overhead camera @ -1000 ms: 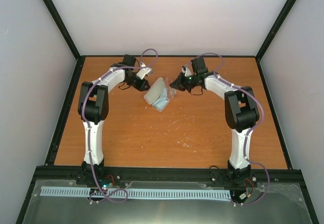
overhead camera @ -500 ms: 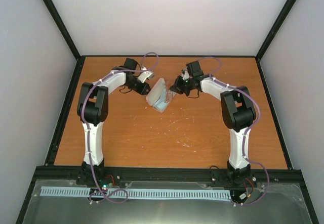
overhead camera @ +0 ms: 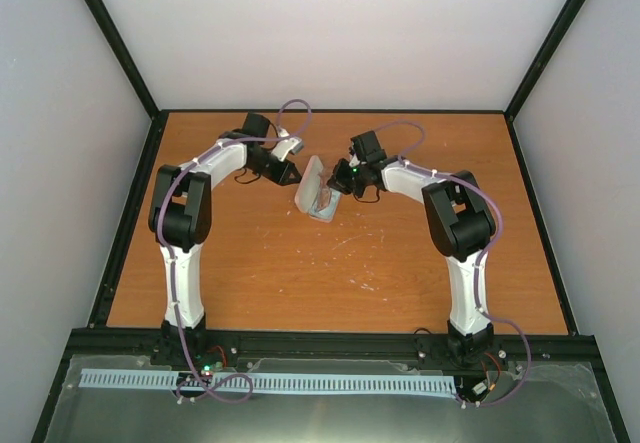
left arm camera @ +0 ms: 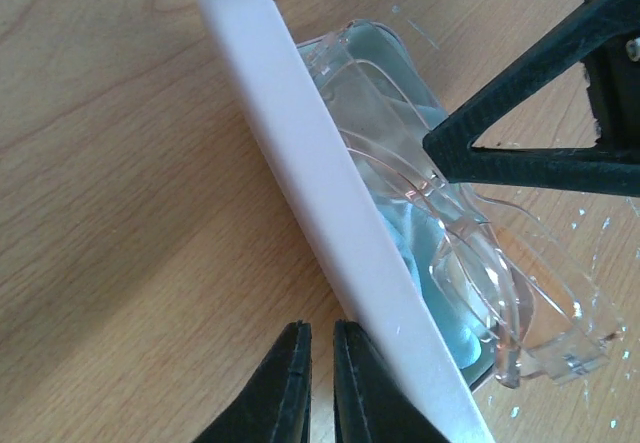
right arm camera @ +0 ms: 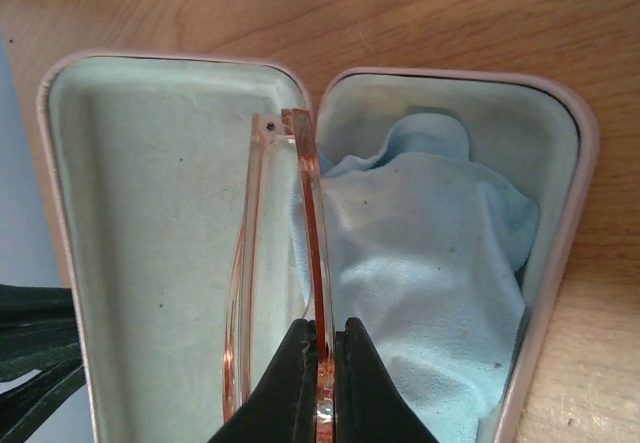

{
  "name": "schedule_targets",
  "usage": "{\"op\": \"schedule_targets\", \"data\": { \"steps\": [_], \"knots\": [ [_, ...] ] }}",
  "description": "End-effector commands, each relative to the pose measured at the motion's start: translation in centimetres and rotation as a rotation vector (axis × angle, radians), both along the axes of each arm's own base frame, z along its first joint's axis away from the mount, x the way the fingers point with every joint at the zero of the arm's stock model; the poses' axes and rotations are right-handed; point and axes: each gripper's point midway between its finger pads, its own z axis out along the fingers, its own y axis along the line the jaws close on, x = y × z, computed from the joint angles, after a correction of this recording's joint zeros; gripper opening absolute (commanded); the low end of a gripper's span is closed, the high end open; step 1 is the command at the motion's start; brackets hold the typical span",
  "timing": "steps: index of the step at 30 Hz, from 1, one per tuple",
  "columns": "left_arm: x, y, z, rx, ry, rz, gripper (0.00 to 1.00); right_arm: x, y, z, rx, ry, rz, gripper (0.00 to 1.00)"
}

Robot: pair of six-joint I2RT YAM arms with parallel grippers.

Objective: Organize the sunglasses
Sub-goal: Place the sunglasses in the sunglasses case.

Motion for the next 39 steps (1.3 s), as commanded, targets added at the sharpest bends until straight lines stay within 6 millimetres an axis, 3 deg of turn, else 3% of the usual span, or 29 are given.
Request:
{"op": "schedule_targets", "data": {
  "steps": [1,22,32,39],
  "knots": [
    [-0.1,-1.1,2.2,-0.058,-0.029,-0.009,0.10,-0.1,-0.9,-1.1,-0.058,-0.004,-0.067,0.03],
    [0.1,-1.2,2.6,-0.062,-0.038,-0.006,0.10,-1.5,-1.6,-4.5,-0.150,0.016,-0.027,0.03],
    [-0.3,-1.7,3.0,-0.093,-0.033,-0.011,0.10,-1.8,-2.4,-1.5,-0.127,-0.181,-0.140,0.03],
    [0.0,-1.8,3.5,-0.093,-0.048,-0.004,0.10,-2.1,-1.3,-2.6,-0.113,-0.155,-0.094,0.03]
  ]
}}
